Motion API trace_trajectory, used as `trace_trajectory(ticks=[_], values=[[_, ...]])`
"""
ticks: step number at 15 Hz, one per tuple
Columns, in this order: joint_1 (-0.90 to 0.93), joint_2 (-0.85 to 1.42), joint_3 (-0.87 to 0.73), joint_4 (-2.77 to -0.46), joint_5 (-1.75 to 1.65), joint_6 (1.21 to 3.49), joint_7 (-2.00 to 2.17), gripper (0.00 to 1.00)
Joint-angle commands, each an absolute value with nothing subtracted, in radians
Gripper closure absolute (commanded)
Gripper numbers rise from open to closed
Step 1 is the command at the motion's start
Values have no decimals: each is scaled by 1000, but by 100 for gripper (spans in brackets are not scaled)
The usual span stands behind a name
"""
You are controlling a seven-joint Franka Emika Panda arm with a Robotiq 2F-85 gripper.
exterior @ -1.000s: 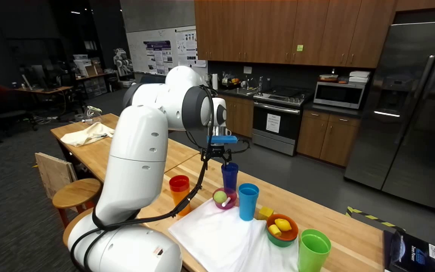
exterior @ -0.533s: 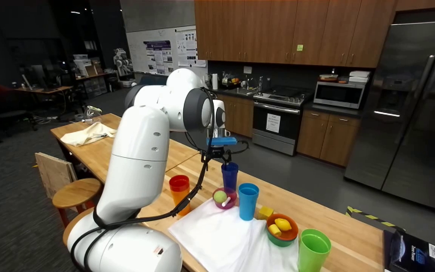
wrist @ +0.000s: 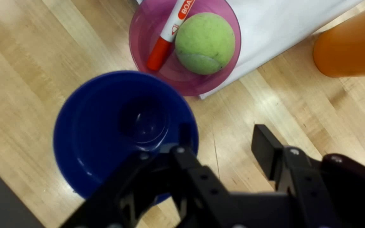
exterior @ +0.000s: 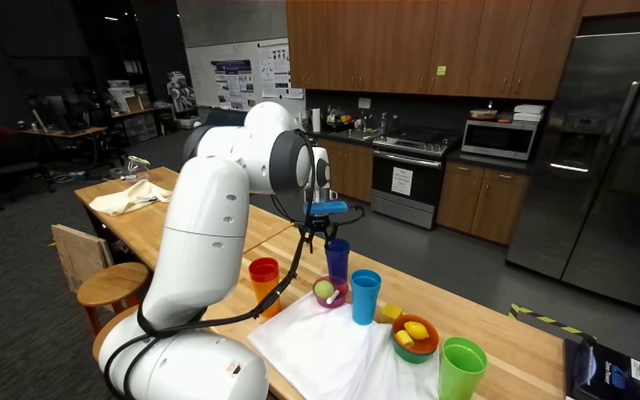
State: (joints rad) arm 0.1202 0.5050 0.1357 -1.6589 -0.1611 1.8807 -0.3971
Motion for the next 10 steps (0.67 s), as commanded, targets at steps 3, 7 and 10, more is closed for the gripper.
trace_trajectory(ticks=[3, 7, 10], values=[[123, 464, 131, -1683, -183, 1898, -376, 94], [125, 431, 128, -1694, -191, 1879, -353, 100], [107, 392, 136, -1701, -162, 1861, -376, 99]])
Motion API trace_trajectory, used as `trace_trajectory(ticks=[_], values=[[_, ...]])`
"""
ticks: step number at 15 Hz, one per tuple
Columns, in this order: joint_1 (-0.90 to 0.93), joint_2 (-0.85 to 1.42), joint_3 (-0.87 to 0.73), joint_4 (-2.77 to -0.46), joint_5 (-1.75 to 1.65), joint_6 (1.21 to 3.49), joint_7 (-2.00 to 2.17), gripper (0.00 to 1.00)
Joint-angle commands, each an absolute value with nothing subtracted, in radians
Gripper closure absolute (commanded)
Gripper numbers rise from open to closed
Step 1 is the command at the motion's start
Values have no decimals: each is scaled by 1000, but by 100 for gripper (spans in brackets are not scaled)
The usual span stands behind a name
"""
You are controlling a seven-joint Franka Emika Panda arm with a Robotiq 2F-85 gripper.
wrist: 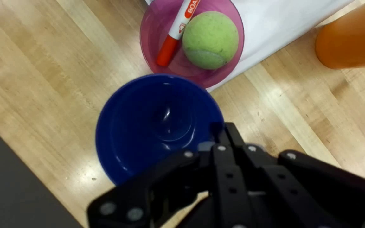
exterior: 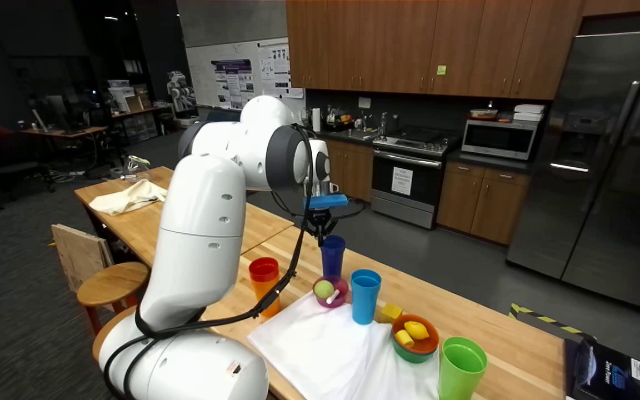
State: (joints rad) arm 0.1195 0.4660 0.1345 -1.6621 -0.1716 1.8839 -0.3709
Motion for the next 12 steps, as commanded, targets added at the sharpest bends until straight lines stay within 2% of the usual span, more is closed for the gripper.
trace_trajectory(ticks=[1, 8, 12], values=[[100, 375, 139, -1704, -150, 1854, -387, 99], [114, 130, 129, -1876, -217, 1947, -309, 99], [122, -33, 140, -1957, -214, 1784, -340, 99]])
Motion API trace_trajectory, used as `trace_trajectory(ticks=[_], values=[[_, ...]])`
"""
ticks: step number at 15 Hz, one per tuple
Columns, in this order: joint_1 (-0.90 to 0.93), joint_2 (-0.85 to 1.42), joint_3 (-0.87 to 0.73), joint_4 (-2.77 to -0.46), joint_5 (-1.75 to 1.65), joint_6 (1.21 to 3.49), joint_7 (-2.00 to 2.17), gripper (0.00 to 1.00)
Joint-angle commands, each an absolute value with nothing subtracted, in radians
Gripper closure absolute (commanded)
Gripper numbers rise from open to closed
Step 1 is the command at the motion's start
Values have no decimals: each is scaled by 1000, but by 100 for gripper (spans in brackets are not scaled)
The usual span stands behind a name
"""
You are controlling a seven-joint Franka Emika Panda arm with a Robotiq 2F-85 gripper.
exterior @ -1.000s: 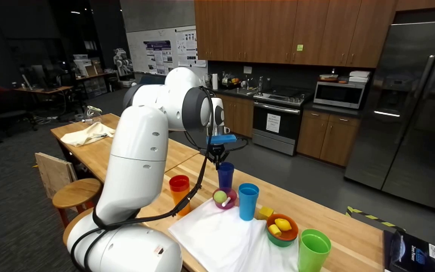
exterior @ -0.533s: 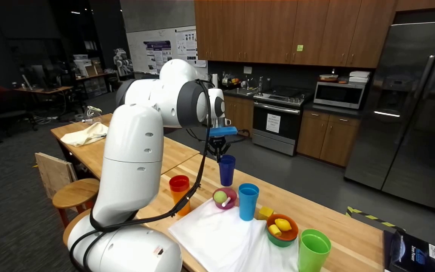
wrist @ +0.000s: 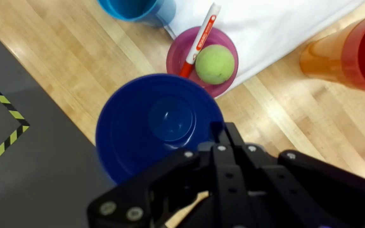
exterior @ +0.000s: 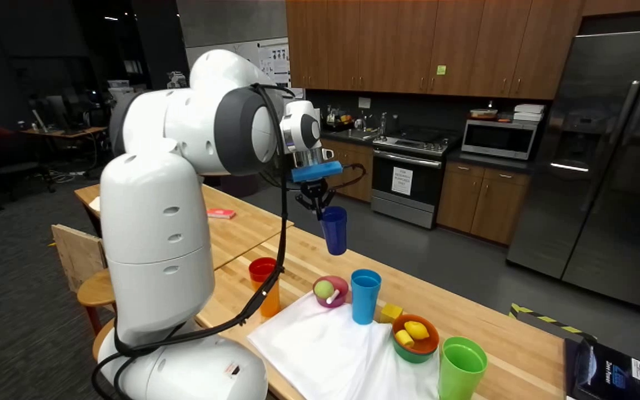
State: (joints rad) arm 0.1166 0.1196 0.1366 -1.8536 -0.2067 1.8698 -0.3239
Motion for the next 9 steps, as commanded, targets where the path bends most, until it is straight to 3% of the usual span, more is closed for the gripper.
trace_trajectory(ticks=[1, 2, 9], values=[[126, -67, 142, -1965, -219, 1721, -357, 99], [125, 35, 138, -1896, -207, 1776, -332, 97], [131, -52, 139, -1956, -207, 1720, -344, 97]])
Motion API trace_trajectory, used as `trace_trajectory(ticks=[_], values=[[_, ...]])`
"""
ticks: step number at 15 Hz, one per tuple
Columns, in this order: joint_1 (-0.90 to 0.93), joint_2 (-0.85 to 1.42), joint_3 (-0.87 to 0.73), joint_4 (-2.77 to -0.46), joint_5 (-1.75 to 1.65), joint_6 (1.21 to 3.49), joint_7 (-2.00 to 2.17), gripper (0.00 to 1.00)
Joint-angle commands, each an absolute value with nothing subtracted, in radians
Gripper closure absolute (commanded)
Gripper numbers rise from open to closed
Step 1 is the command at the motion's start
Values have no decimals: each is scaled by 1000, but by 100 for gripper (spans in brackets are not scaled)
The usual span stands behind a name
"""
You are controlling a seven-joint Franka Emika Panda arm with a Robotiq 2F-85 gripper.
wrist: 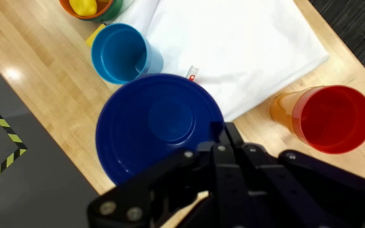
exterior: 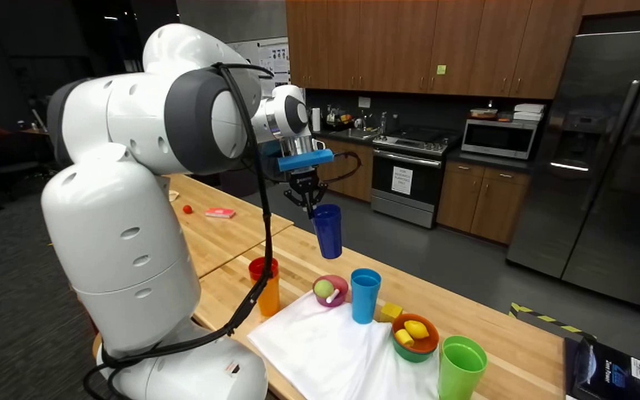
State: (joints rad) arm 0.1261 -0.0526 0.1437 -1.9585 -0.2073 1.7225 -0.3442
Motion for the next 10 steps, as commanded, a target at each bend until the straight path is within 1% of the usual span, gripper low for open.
trace_trajectory(ticks=[1, 5, 6, 10], values=[[131, -52, 139, -1958, -207, 1720, -344, 97], [131, -52, 139, -1958, -207, 1720, -344, 97], [131, -52, 139, -1958, -207, 1720, -344, 99], [156, -156, 148, -1964, -181, 1702, -546, 99]])
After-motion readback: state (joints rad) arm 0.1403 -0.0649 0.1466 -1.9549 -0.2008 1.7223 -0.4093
